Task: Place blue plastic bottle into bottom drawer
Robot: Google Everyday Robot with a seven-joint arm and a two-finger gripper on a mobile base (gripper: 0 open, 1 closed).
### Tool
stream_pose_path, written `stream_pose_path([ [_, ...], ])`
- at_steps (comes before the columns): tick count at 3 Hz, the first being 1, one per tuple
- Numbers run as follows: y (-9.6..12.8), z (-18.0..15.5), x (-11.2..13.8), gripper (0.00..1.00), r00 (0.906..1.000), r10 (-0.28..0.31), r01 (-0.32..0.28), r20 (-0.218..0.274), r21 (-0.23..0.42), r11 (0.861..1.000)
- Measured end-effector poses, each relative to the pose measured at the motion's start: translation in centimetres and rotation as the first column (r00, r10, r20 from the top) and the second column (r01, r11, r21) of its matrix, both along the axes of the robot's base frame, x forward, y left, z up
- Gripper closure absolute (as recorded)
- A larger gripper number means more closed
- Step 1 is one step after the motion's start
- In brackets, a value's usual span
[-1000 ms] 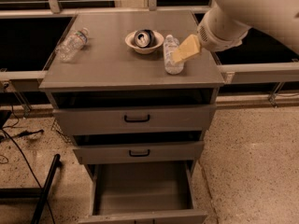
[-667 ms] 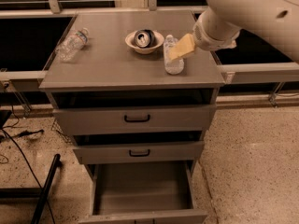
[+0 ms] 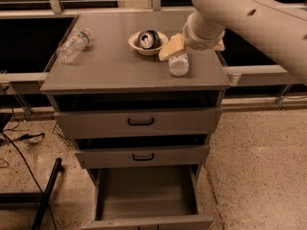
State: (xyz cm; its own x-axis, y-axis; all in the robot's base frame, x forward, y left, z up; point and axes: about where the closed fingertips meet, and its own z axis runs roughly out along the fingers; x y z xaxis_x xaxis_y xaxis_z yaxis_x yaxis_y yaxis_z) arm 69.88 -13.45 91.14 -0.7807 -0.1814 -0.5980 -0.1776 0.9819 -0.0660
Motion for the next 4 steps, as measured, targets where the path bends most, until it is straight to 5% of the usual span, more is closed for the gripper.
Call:
stream_pose_path([
  [2,4.3,-1.8,2.6,0.00,0.9977,0.056,-0.056,-0.038,0.002,0.998],
  [4,5.2,-4.4,3.7,0.00,0.9955,0.066,-0.068,-0.068,-0.029,0.997],
])
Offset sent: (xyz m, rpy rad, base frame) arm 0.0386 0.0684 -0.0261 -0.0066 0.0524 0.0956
